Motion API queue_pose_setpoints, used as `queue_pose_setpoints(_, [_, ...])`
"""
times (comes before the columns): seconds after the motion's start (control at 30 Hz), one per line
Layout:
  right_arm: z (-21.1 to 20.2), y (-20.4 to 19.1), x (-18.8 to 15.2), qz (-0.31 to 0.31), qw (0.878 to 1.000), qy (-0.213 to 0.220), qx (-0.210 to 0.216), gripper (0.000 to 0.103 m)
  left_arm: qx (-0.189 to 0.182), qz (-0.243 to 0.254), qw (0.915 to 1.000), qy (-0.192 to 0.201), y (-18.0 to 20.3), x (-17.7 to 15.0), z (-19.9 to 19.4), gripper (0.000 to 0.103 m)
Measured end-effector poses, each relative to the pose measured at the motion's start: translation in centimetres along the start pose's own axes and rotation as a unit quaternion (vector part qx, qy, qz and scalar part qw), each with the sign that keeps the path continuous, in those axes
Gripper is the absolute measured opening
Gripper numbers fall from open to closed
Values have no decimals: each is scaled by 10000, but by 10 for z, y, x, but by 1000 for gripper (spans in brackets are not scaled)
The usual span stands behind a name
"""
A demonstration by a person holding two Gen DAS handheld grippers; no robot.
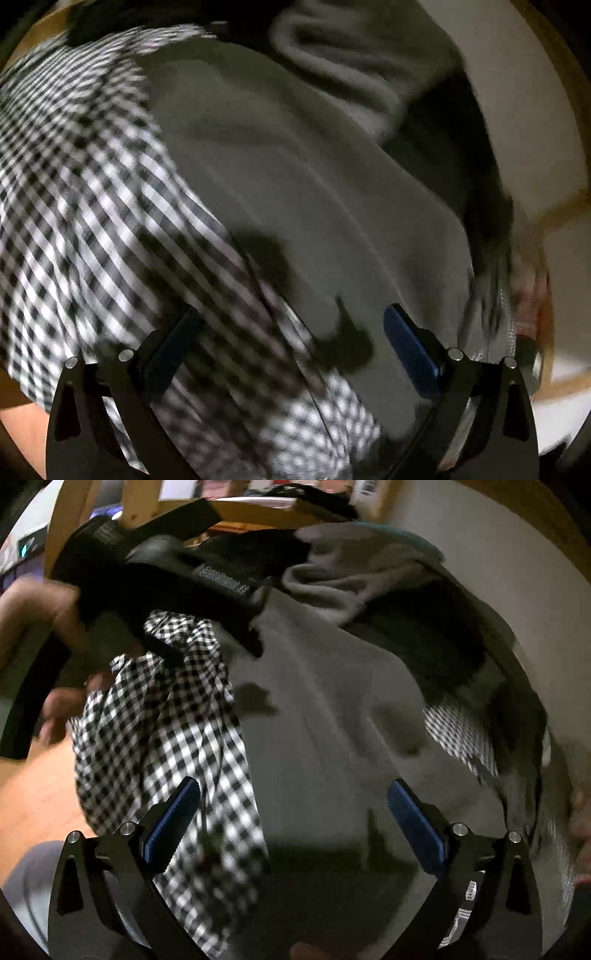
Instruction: Fold large clothes
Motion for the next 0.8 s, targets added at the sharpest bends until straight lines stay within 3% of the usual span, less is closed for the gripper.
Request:
queue_pose_setpoints(0.13, [26,-13,15,-422,9989,155,-121,100,-140,-392,9989,206,-22,34,7,98])
queue_pose_setpoints(0.27, [57,-24,17,-645,9977,-22,-206,100,-352,-581,9974,239,-31,59,24,98])
queue_pose_setpoints(0.37, [65,-22,13,-492,9988,-41,4,100,-359,-593,9971,312,-28,77,30,98])
queue_pose_setpoints(0.5, [73,-8,11,1,9981,-411,457,98,-420,-747,9957,339,-29,102,39,98])
queue_pose_setpoints(0.6, [66,-12,6,-47,9970,-380,666,81,-855,-1040,9901,394,-31,123,40,98])
queue_pose_setpoints(0.7, [55,-17,-3,-195,9976,-242,611,75,-1223,-1272,9837,358,-35,143,41,98])
queue_pose_setpoints(0.73, [52,-17,-5,-184,9977,-233,613,75,-1295,-1313,9822,364,-35,146,40,94])
queue_pose_setpoints(0.8, [46,-16,-8,-109,9974,-235,669,75,-1363,-1281,9817,354,-36,149,36,53])
Point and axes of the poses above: each gripper's, at about its wrist camera, not at the fingertips, and z roughly the way its jaws point, y to its right, x to its top, the point moved 3 cm from there along z, roughly the way its jaws point, and after that the axes turned 3 degrees about z, right-handed, at the moved point
